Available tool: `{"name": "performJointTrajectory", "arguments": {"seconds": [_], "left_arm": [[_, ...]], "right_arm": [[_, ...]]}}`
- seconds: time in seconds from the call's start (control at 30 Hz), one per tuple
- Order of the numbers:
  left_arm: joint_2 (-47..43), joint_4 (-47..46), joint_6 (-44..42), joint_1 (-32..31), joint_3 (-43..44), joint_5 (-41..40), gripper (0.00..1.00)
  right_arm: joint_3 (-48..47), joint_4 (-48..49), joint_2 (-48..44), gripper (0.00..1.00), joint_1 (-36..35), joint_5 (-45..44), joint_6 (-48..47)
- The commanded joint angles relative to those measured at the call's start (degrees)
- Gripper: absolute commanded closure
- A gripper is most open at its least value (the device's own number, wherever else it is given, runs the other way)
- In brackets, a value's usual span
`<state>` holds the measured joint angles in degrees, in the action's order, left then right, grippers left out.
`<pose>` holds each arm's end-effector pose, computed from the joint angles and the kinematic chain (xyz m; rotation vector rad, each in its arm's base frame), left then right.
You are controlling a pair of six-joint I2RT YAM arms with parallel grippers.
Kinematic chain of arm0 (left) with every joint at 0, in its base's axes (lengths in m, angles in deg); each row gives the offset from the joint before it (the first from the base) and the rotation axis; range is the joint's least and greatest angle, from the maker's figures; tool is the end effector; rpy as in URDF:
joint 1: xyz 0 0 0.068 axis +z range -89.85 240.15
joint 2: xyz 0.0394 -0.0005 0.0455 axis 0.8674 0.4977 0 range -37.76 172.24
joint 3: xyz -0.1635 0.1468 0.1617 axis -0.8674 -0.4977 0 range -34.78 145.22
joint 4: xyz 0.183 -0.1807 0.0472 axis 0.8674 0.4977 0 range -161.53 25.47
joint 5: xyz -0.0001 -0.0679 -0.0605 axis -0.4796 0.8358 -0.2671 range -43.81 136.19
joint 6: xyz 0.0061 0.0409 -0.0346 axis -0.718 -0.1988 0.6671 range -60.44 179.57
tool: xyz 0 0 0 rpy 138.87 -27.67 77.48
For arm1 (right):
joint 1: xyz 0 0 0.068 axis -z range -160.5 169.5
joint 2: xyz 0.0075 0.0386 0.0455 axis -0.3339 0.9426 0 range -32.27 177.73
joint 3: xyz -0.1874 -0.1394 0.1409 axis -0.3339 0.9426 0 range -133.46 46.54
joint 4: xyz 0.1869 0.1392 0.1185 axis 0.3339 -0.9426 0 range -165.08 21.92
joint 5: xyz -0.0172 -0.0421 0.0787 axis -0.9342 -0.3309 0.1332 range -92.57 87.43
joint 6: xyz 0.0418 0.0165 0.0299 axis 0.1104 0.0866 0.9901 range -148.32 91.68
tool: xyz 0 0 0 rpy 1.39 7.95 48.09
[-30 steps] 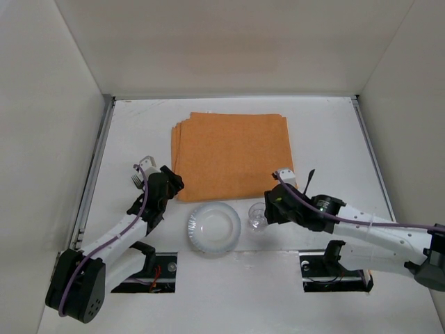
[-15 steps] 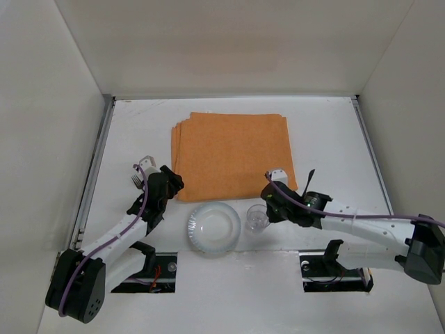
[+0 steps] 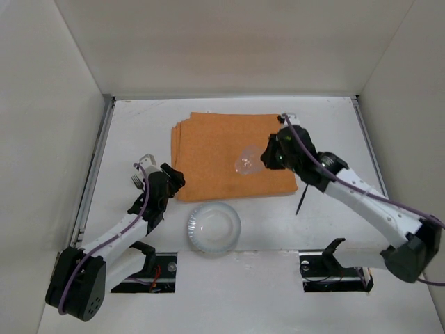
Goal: Set the dinner table for one person
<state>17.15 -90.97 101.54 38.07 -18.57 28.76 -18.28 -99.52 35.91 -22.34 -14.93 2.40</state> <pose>0.1884 -0.0649 0.1876 -0.5338 1.8429 -0.4702 0.1982 0.1672 0.3419 -0.0894 2.2023 0.4887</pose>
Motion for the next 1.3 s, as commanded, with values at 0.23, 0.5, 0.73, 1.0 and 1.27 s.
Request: {"name": "performJointTrajectory", "arguments": {"seconds": [0.23, 0.5, 0.73, 1.0, 1.27], "left_arm": [[-1.65, -7.71, 0.65, -1.16, -2.40, -1.73, 0.51], [0.01, -11.58, 0.56, -0.98, -4.34, -1.12, 0.51], [-1.65, -11.23, 0.48, -0.98, -4.78, -0.76, 0.49], [0.80, -11.93, 0.56, -1.07, -4.25, -0.41, 0.49], [3.09, -13.08, 0.56, -0.81, -4.08, -0.32, 0.49]], "right_arm": [[-23.41, 5.26, 29.26, 0.89, 21.05, 0.85, -6.64], [-30.01, 7.36, 40.44, 0.89, 26.33, -0.65, -4.44], [-36.43, 5.52, 47.56, 0.88, 27.04, -0.30, -4.18], [-40.21, 3.06, 52.93, 0.87, 26.95, -1.00, -3.74], [-41.80, 2.09, 52.76, 0.68, 26.77, -1.79, -4.26]]}}
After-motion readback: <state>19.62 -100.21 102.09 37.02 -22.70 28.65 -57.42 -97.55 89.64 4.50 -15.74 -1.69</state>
